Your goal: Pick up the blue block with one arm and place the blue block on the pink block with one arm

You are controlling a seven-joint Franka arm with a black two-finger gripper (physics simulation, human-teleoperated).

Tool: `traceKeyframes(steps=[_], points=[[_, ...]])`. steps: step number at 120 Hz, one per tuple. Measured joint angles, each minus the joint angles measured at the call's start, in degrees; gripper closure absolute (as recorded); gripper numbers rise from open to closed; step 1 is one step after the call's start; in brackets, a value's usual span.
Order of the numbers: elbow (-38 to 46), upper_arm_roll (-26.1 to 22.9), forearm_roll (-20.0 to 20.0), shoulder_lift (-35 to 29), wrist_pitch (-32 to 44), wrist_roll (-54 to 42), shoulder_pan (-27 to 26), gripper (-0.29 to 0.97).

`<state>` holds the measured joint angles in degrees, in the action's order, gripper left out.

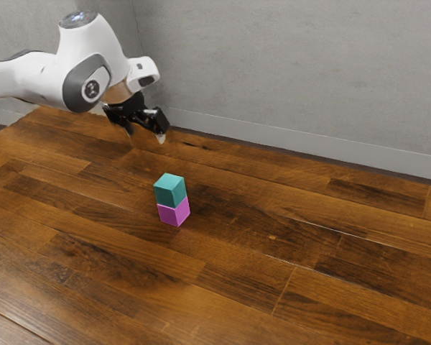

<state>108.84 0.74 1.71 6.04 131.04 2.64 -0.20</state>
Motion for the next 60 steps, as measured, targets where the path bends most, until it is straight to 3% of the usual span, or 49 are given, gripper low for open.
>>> traceKeyframes(steps=[10,21,60], points=[[1.16,-0.03,-0.11,-9.56,-2.14,0.35,-0.04,0.03],[-0.31,-0.44,-0.33,-15.77,-9.01,0.84,0.18,0.02],[1.02,-0.57,-0.60,-18.83,-23.42,2.10,0.38,0.00]])
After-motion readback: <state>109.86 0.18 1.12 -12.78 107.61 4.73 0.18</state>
